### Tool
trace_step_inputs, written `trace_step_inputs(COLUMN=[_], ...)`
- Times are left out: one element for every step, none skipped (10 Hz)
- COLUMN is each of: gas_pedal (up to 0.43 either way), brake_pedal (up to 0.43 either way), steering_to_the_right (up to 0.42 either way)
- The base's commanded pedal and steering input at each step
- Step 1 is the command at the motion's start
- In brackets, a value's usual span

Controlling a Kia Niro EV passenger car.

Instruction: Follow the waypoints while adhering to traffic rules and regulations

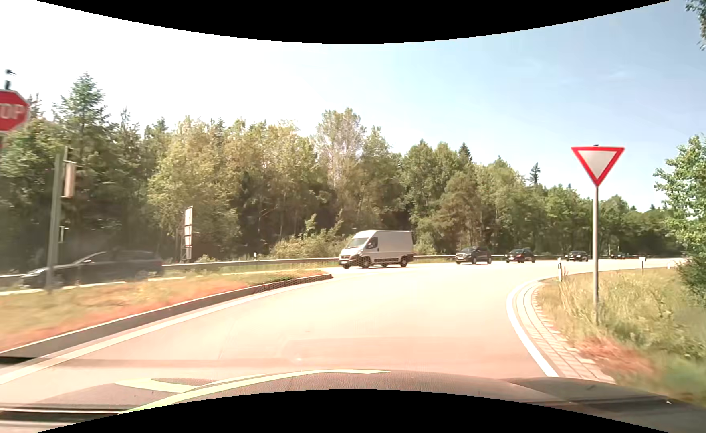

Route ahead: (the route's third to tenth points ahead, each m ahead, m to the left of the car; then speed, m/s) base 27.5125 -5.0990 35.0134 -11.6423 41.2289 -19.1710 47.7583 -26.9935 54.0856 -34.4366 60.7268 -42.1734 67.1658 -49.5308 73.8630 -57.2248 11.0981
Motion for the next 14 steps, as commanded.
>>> trace_step_inputs(gas_pedal=[0.0,0.0,0.0,0.0,0.008,0.02,0.028,0.039,0.067,0.098,0.118,0.13,0.138,0.169], brake_pedal=[0.0,0.0,0.0,0.0,0.0,0.0,0.0,0.0,0.0,0.0,0.0,0.0,0.0,0.0], steering_to_the_right=[0.147,0.148,0.148,0.149,0.153,0.157,0.161,0.164,0.164,0.164,0.164,0.164,0.164,0.164])
